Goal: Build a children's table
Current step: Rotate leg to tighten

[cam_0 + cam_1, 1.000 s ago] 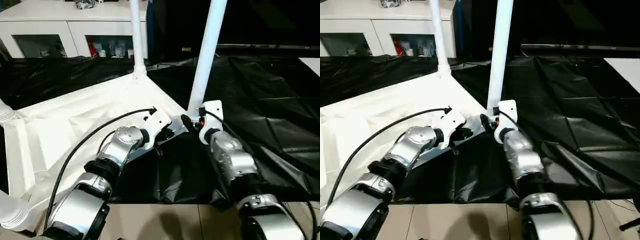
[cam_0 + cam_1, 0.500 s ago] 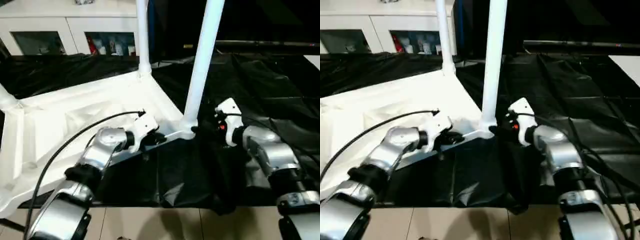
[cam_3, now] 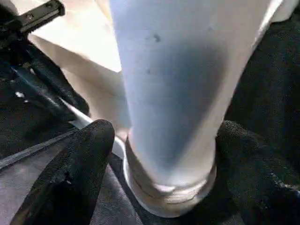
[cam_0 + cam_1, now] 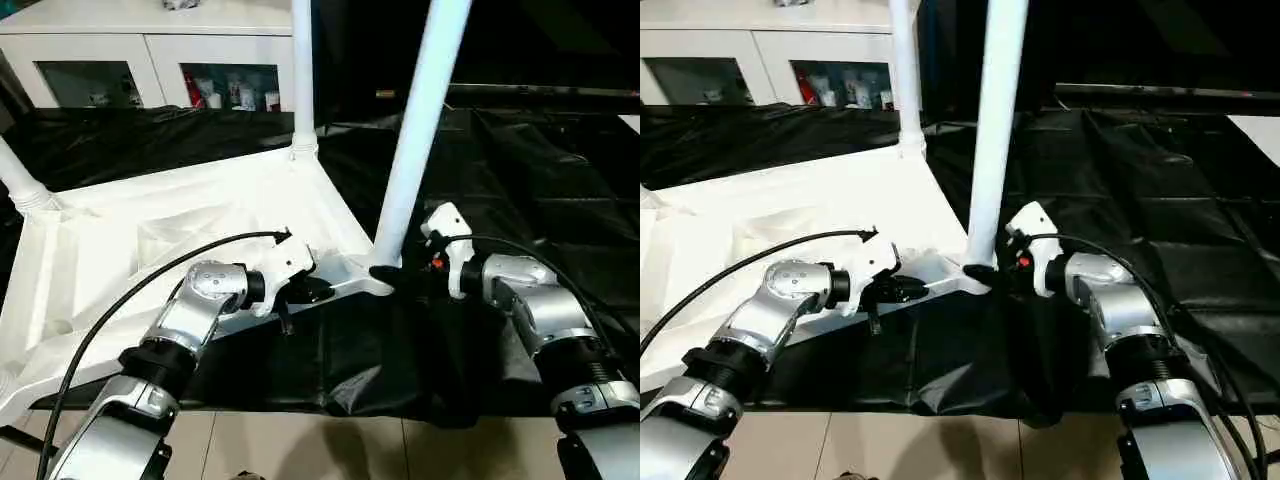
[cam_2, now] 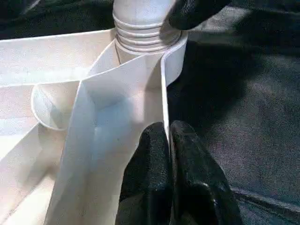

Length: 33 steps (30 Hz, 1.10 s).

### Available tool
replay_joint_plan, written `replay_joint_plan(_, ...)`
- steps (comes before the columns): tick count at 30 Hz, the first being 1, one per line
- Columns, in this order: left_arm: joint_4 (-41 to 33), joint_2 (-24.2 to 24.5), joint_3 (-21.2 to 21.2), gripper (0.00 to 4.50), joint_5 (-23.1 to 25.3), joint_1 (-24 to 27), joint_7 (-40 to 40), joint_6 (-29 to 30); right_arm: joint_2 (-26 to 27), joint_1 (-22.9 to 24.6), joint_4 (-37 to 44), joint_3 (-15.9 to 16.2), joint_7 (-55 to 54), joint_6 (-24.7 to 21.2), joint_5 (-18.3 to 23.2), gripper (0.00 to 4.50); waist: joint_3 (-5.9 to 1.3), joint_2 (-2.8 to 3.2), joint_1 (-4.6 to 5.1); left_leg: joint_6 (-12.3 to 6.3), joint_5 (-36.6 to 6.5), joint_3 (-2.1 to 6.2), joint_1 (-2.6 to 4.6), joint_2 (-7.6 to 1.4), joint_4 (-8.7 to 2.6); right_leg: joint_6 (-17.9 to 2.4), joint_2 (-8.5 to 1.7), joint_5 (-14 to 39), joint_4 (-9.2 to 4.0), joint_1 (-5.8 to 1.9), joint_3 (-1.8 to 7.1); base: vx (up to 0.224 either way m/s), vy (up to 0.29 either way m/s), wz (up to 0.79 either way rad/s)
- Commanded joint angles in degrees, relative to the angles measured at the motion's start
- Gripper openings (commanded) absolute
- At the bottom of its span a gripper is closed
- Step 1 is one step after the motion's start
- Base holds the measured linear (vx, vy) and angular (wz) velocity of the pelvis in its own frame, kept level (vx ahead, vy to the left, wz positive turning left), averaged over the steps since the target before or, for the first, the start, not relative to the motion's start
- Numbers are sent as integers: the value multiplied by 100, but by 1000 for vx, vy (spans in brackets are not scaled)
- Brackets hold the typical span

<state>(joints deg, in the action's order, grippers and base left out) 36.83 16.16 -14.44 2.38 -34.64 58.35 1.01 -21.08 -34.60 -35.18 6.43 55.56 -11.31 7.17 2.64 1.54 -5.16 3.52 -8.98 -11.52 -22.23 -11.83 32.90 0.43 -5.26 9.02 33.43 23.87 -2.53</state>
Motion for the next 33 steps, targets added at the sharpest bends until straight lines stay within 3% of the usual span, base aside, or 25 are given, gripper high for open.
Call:
replay_joint_plan(1,-141,-33,-65,0,-66,63,92,50,30,-122,-156,83,34,157,-104,364,-413,-89,-13,-352,-1141,30,123,-118,-299,-1424,-231,953,-270,-296,122,0,0,0)
replay_joint_plan(6,-255,-12,-67,0,-74,111,113,141,99,-172,-320,49,40,245,-75,364,-410,-90,-13,-338,-1186,34,121,-115,-298,-1386,-221,1023,-268,-295,124,0,0,0)
replay_joint_plan(13,-289,45,-54,0,-83,147,122,191,141,-144,-306,-17,117,238,52,298,-421,-95,-18,-400,-1072,29,111,-106,-283,-1417,-212,843,-250,-306,117,0,0,0)
replay_joint_plan(20,-304,64,-58,0,-101,181,175,301,311,-38,-320,-139,-73,247,165,269,-411,-80,-9,-350,-1179,34,114,-110,-290,-1394,-214,1009,-263,-294,120,0,0,0)
replay_joint_plan(24,-65,-51,-47,0,-20,55,-91,433,664,-69,-613,-456,-1311,353,63,267,-381,-66,45,-197,-1424,44,107,-91,-315,-1268,-232,1489,-306,-259,136,0,0,0)
replay_joint_plan(27,428,-272,-6,0,213,-238,-808,493,1010,-91,-884,-718,-2623,333,-68,266,-351,-45,96,30,-1880,71,180,-69,-349,-1032,-222,2256,-407,-206,129,0,0,0)
replay_joint_plan(33,1305,-904,128,0,418,-881,-2216,534,1762,-147,-1257,-1075,-4746,280,-243,266,-342,1,157,207,-2289,113,211,-44,-382,-825,-211,2613,-482,-166,111,0,0,0)
